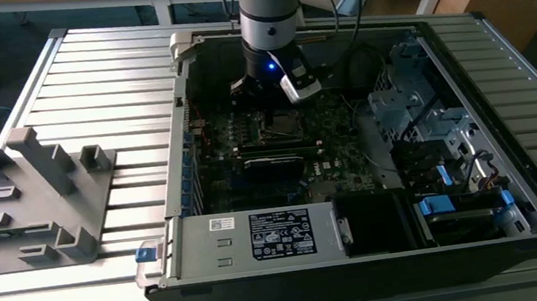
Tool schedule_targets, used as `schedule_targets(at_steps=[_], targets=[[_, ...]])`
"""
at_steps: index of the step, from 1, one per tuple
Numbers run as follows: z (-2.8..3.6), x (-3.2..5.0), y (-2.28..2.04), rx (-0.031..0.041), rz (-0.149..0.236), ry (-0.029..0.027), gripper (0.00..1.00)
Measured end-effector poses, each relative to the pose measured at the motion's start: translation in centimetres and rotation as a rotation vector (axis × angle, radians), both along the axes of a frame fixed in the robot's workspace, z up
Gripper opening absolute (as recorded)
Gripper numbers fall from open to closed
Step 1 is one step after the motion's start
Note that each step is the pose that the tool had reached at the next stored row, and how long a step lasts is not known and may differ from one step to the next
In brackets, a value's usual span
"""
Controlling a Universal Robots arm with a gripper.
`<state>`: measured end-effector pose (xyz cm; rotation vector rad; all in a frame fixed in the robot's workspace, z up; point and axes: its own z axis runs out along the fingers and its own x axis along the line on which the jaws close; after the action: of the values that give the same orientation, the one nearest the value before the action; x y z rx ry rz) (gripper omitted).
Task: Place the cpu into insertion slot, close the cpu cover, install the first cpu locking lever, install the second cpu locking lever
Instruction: 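Close the cpu cover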
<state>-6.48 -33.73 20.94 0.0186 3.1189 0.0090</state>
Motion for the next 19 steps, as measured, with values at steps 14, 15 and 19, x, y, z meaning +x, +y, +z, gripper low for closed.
schedule_targets(at_steps=[14, 15, 19], targets=[[-0.03, 1.6, 0.0, 0.0, 0.0, 0.0, 0.11], [-0.03, 1.6, 0.0, 0.0, 0.0, 0.0, 0.11], [0.03, 1.61, 0.0, -0.0002, 0.0, 0.0002, 0.11]])
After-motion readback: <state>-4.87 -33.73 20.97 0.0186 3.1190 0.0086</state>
